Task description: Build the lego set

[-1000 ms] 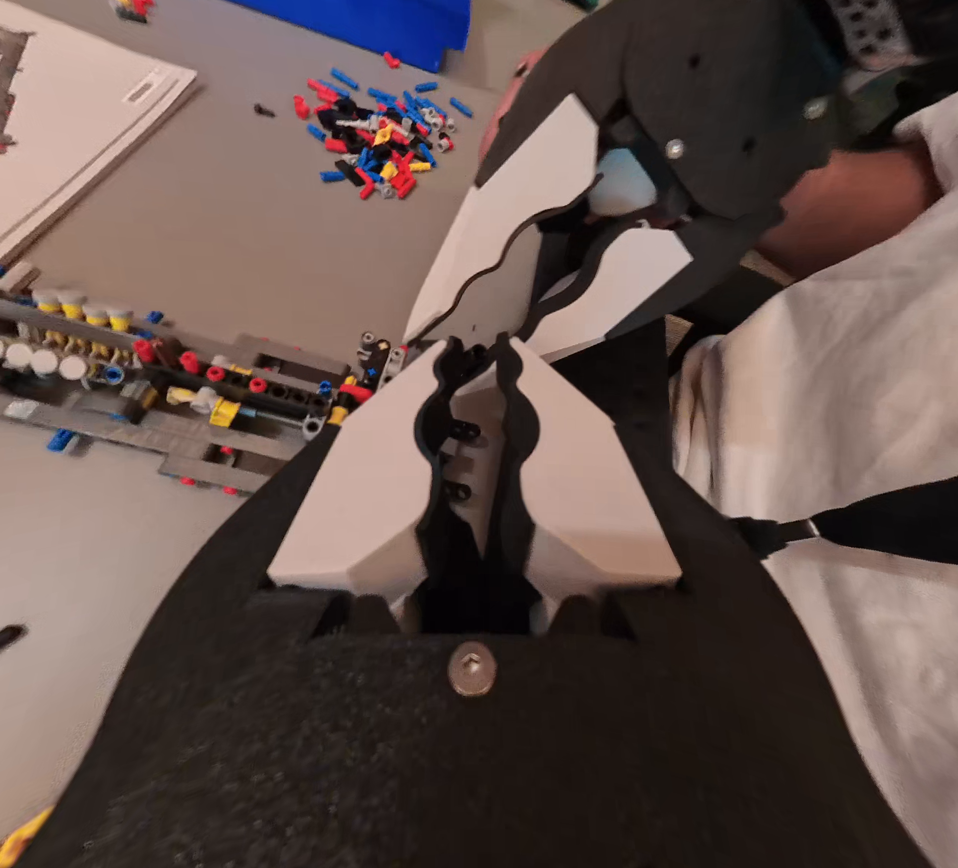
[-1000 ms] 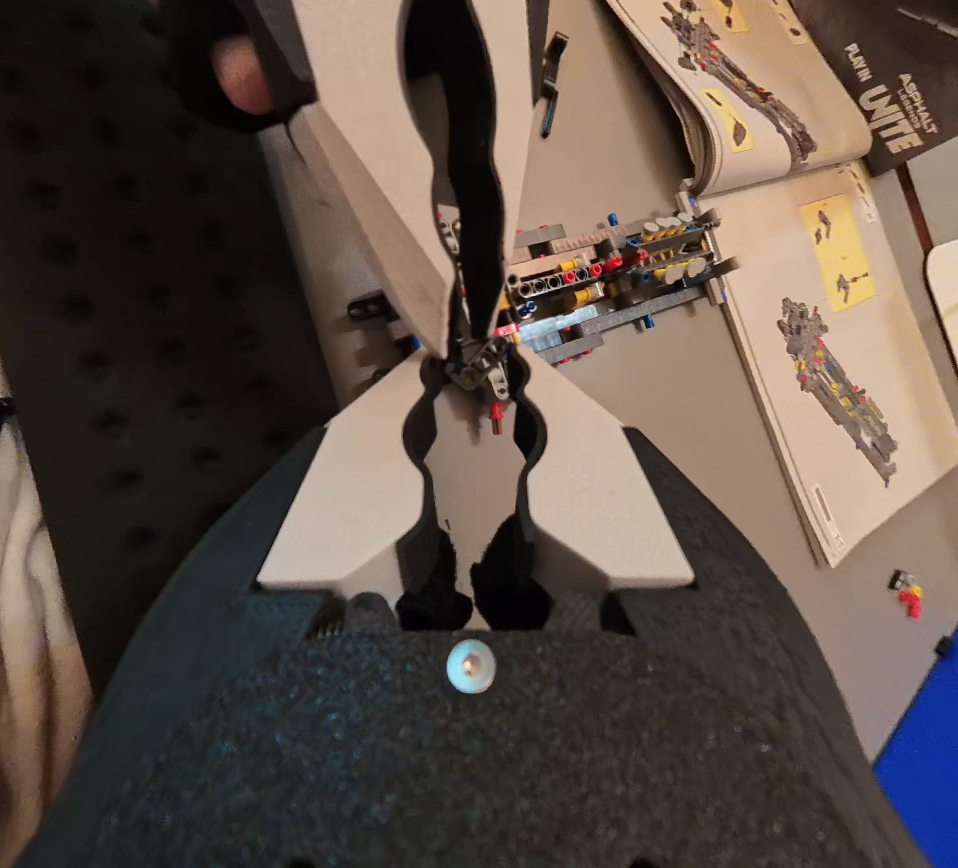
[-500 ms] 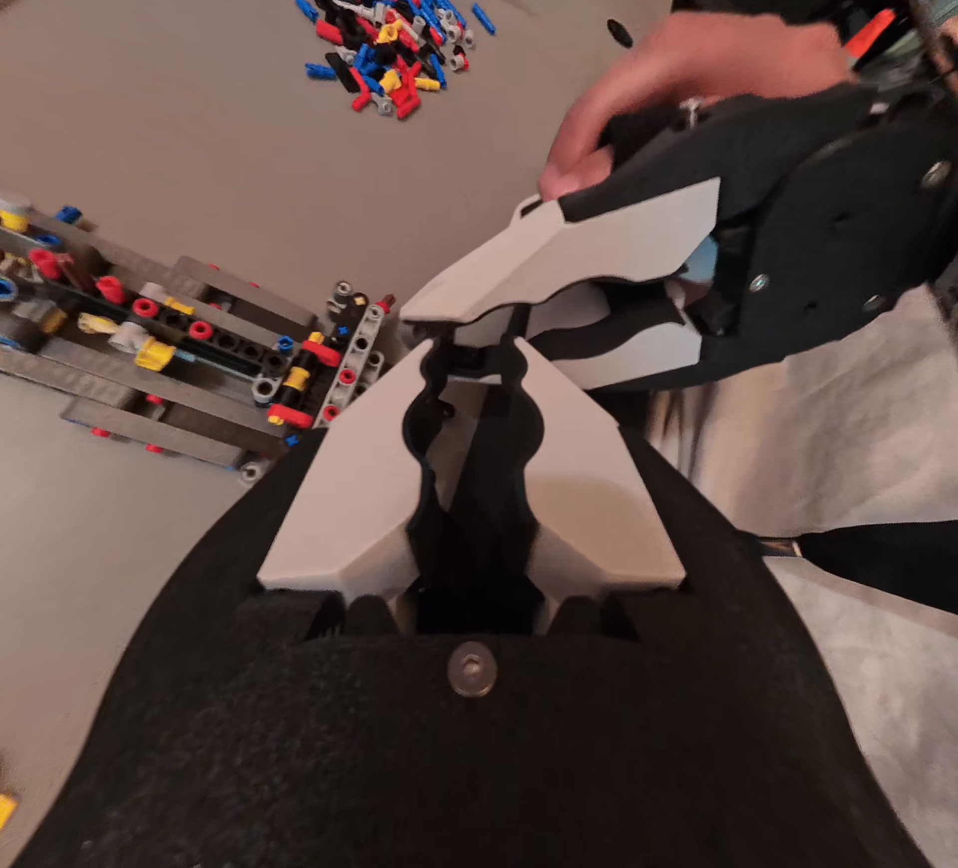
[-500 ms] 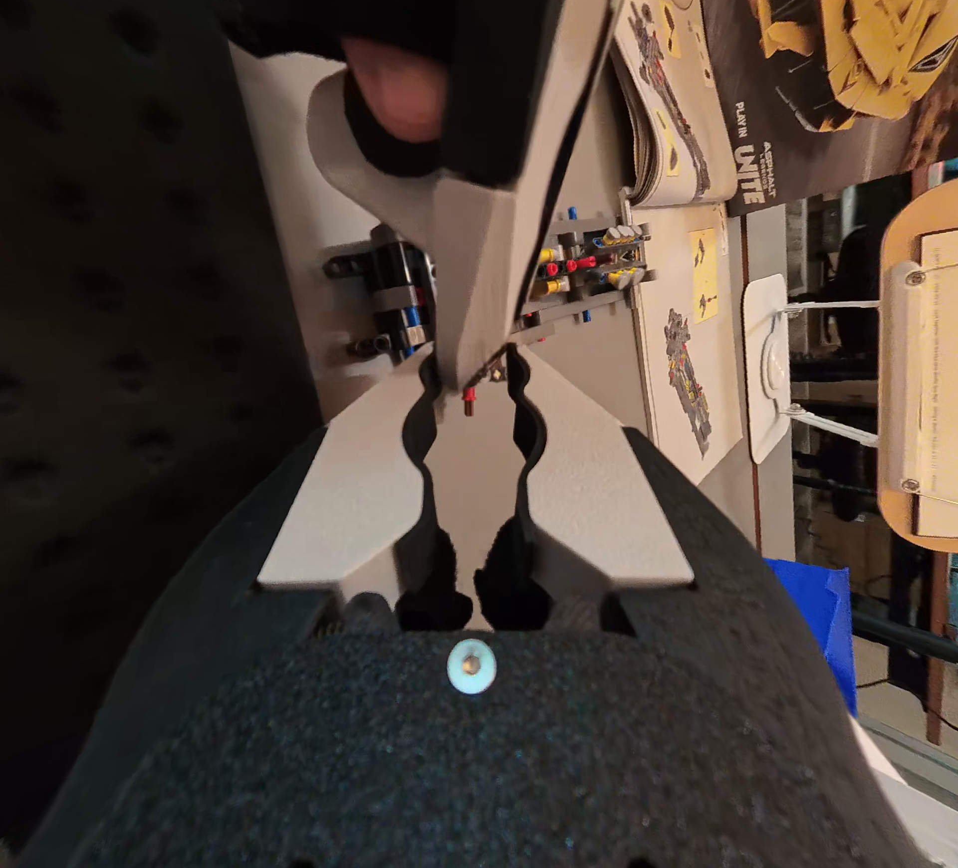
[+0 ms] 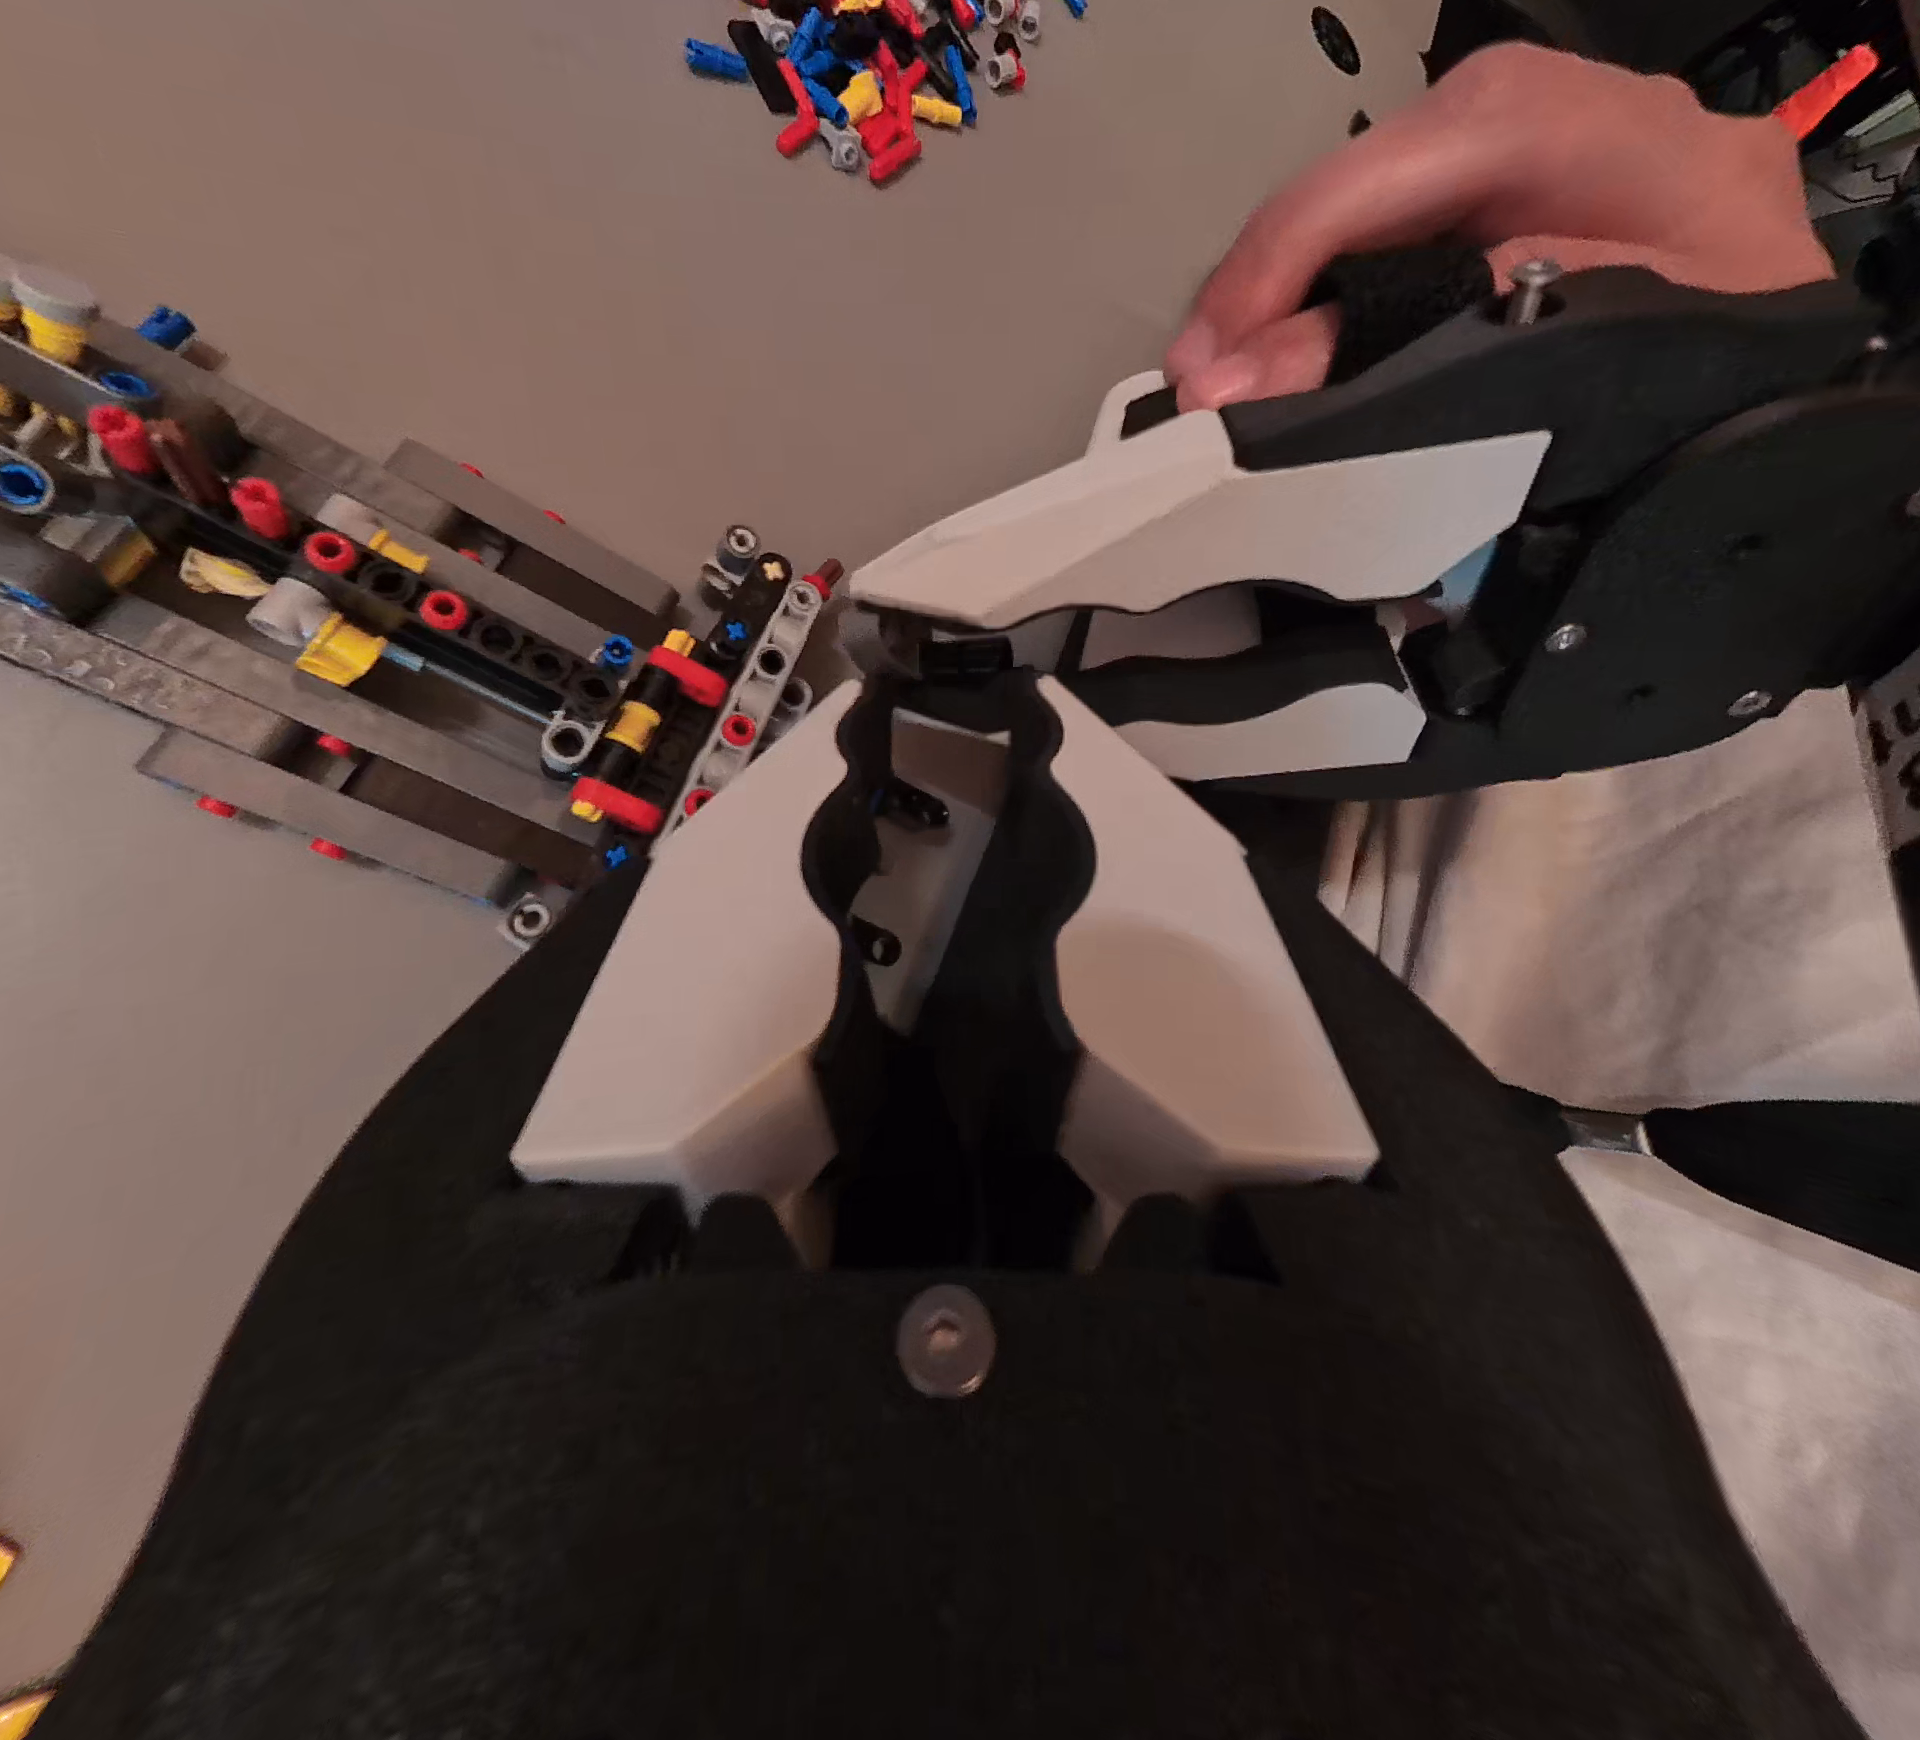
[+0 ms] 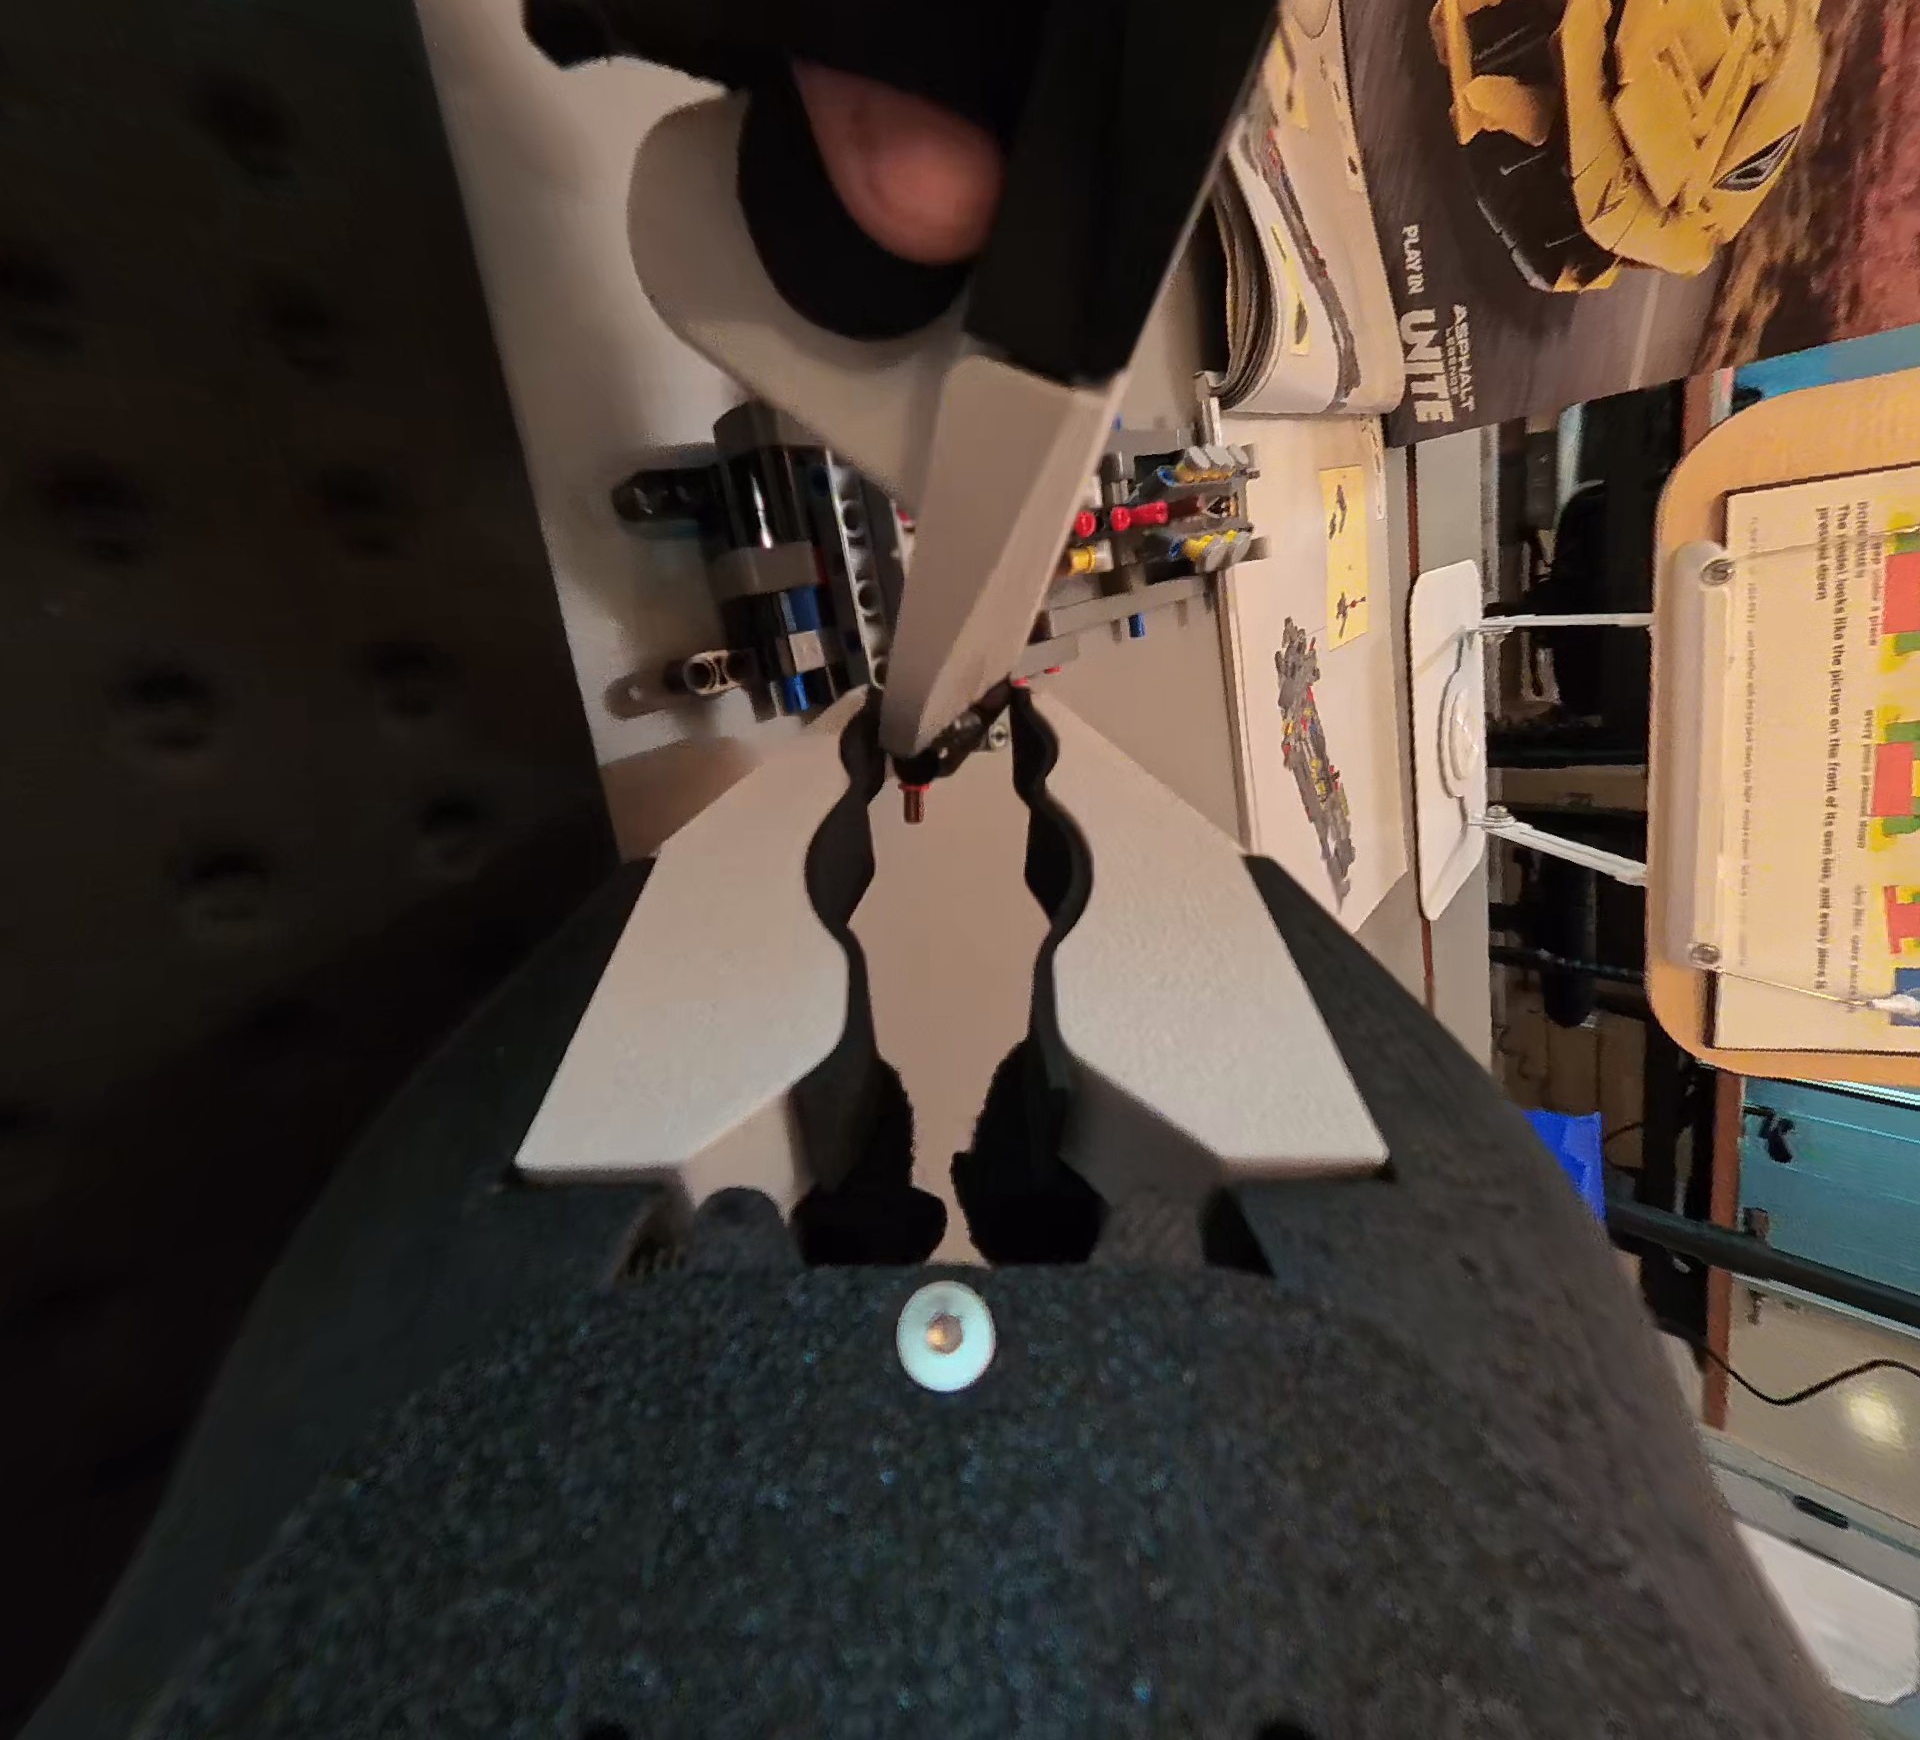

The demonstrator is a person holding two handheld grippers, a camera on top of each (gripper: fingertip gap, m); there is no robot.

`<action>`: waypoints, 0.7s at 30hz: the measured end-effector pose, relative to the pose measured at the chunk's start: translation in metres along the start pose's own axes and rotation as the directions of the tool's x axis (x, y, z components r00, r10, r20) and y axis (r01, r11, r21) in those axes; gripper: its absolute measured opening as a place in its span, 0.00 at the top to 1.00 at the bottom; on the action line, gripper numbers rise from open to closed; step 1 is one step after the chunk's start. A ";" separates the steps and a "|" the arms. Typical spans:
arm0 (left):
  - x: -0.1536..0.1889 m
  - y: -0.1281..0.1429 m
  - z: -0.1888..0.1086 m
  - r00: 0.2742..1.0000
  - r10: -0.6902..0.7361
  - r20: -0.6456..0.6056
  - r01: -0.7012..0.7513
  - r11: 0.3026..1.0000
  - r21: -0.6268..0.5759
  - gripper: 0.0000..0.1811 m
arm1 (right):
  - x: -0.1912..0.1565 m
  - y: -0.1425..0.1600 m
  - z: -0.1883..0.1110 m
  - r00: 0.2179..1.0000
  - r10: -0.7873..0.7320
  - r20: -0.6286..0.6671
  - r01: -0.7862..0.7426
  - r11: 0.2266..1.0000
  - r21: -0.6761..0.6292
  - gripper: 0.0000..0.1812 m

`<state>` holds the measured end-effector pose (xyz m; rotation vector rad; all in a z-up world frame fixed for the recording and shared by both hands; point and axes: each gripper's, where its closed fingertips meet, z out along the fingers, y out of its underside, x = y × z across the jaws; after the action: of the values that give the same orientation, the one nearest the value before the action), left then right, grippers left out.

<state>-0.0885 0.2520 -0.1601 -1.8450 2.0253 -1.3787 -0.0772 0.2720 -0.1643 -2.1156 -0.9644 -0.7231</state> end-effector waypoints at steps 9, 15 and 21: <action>0.000 -0.002 0.001 0.996 -0.079 -0.038 0.080 0.997 0.017 0.80 | 0.002 -0.001 0.000 0.998 -0.017 -0.060 0.018 1.000 0.023 0.88; 0.001 -0.015 -0.010 0.996 -0.076 -0.051 0.081 0.993 0.092 0.92 | 0.009 -0.015 -0.018 0.997 0.058 -0.047 -0.049 0.983 0.175 0.88; 0.020 -0.025 -0.022 0.973 -0.046 -0.226 0.091 0.977 0.195 0.96 | 0.020 -0.028 -0.037 0.977 0.204 0.066 -0.213 0.904 0.370 0.89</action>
<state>-0.0874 0.2504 -0.1212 -1.7584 1.8392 -1.8089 -0.0952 0.2649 -0.1178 -1.8530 -0.7990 -0.3682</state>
